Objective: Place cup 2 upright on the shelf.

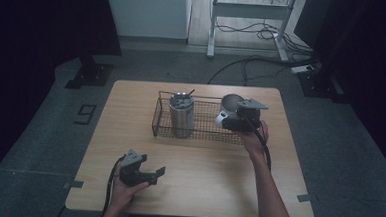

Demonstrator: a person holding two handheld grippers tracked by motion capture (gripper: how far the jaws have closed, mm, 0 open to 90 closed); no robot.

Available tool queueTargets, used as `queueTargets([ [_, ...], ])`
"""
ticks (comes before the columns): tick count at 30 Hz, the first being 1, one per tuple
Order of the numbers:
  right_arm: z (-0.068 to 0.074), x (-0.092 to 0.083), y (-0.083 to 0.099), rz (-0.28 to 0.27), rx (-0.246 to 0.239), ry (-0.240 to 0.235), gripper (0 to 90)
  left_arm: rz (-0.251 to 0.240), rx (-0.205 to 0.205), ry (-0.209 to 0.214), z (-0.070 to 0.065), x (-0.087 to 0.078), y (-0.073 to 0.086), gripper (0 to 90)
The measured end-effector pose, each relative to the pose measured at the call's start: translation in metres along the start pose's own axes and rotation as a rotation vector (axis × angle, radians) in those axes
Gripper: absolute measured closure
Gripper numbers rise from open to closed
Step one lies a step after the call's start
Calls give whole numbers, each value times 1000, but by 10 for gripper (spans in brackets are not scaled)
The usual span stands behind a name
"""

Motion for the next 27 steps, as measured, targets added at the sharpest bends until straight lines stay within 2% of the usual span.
queueTargets([
  [15, -3, 22, 4, 34, 24, 16, 80, 8, 3, 1, -1, 2, 1, 57],
  [27, -6, 31, 4, 46, 30, 30, 80, 17, 7, 2, -2, 4, 2, 57],
])
Point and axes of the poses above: each handheld gripper's, and its own axes: x roughly forward along the jaws, y roughly out of its underside, z roughly to its left, the point moved 3 cm from there along x, roughly forward along the jaws, and after that the axes turned 6 degrees about y, right-handed, at the moved point
